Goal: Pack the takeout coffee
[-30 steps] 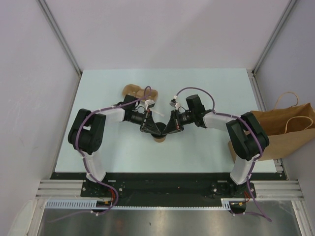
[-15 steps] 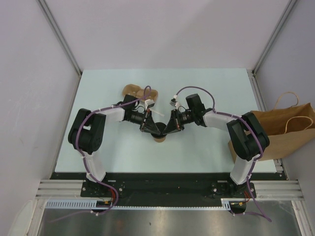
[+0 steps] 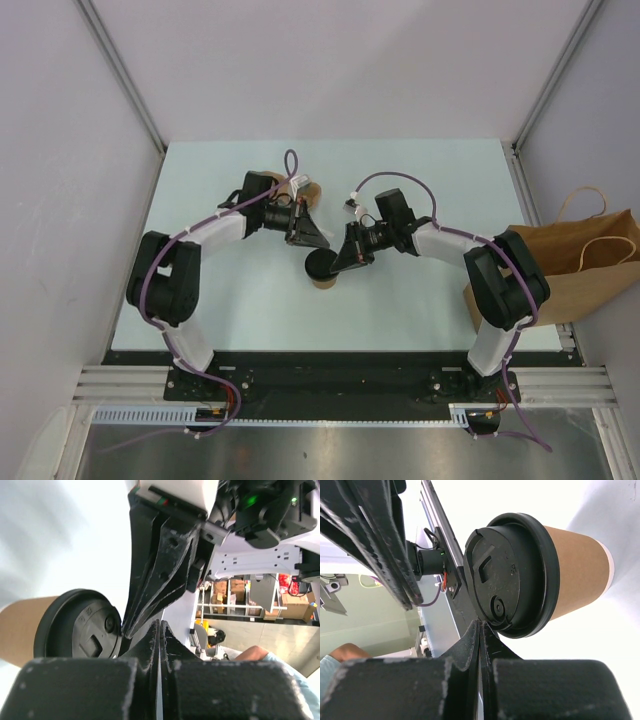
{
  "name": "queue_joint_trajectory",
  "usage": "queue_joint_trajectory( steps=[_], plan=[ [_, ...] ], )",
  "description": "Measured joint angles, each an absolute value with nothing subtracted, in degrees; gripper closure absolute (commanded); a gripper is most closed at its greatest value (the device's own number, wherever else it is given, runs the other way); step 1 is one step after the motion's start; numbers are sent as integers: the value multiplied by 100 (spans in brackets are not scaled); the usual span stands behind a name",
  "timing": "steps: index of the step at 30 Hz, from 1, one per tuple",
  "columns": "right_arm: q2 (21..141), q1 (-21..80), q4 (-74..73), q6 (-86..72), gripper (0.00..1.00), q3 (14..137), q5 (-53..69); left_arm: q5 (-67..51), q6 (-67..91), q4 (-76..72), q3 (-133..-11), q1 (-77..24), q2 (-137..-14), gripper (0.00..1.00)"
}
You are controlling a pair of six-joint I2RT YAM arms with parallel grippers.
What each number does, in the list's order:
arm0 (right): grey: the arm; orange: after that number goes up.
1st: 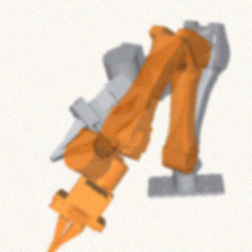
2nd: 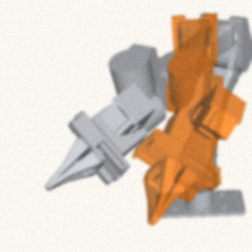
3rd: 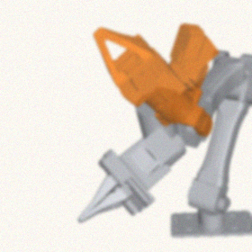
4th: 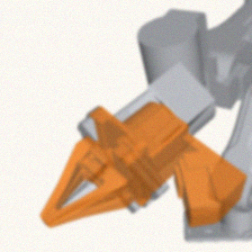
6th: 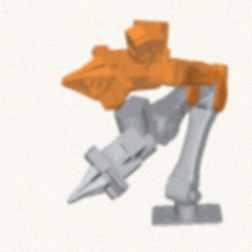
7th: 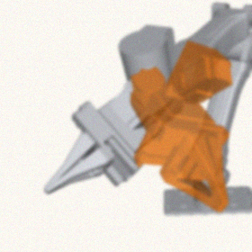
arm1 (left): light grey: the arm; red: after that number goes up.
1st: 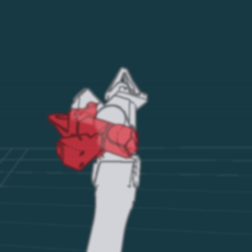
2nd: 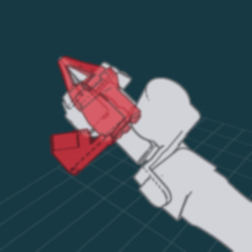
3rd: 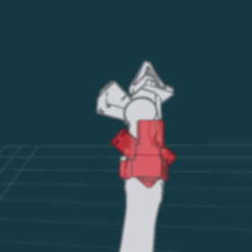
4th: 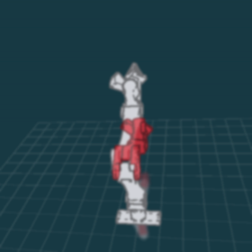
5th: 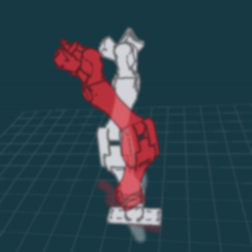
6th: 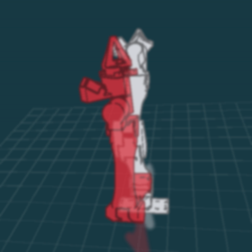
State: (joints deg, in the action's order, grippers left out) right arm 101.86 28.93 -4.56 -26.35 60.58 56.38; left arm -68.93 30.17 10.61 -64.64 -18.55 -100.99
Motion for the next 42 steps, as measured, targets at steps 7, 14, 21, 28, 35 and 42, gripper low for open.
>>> queue_joint_trajectory(
  steps=[7, 14, 21, 28, 35, 42],
  plan=[
    [10186, 2893, -506, -2582, 100, 6084, 5616, -6569, 2928, 1059, -6442, -1826, -10261, 100],
    [10189, 2886, -578, -2515, 100, 6132, 5551, -6764, 2805, 1640, -6447, -1553, -10833, 100],
    [10189, 2862, -569, -2456, 100, 6156, 5500, -6580, 2602, 1682, -6364, -1549, -10560, 100],
    [10184, 2853, -556, -2464, 100, 6167, 5496, -6287, 2255, 1911, -6250, -1653, -10337, 100],
    [9942, 2788, -368, -2814, 100, 6152, 5319, -6318, 2255, 1964, -6224, -1691, -10353, 100],
    [9553, 2799, 786, -3972, 100, 6152, 5513, -6309, 2215, 2073, -6241, -1691, -10353, 100]
  ],
)
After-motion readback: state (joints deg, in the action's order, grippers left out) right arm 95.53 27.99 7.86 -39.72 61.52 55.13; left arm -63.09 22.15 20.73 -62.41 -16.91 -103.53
